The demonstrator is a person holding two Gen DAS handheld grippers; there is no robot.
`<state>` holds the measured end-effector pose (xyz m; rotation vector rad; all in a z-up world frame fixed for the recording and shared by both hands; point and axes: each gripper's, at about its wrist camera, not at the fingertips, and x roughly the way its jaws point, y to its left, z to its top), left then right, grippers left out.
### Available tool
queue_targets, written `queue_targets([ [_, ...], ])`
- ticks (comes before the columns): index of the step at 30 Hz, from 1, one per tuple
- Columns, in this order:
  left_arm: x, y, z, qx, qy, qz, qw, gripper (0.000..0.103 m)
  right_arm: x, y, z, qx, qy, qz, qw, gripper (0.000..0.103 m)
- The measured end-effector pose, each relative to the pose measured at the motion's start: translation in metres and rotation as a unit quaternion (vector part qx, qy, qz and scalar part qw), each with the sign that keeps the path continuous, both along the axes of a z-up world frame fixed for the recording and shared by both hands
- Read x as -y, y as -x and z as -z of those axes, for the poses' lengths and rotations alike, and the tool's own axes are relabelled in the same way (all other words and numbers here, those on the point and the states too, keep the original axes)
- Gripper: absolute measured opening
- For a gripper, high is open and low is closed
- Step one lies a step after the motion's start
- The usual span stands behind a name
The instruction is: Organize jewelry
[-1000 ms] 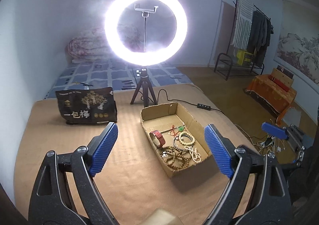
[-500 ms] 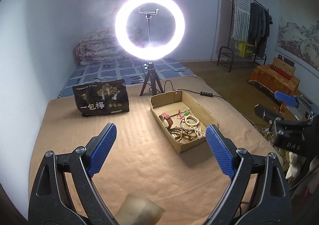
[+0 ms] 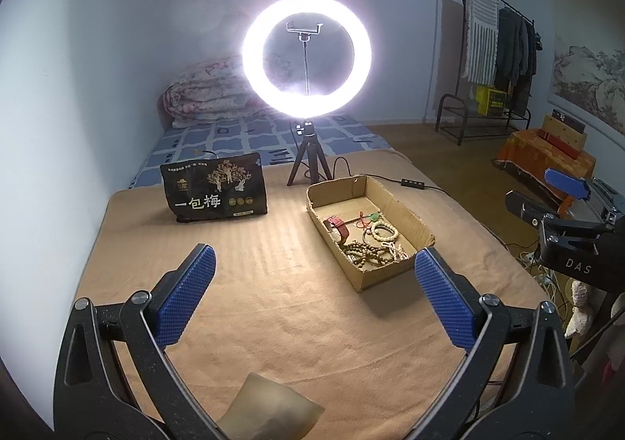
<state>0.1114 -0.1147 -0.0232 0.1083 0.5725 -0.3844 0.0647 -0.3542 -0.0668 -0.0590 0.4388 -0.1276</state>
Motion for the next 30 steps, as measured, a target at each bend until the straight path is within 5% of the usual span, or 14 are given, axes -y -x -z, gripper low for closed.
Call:
queue_targets([
  [30,-0.0041,-0.0029,0.0059,-0.011,-0.004,-0.007,0.9999,0.103,-0.0029,0.0011,0.0017,-0.011,0.005,0.004,1.0,0.086],
])
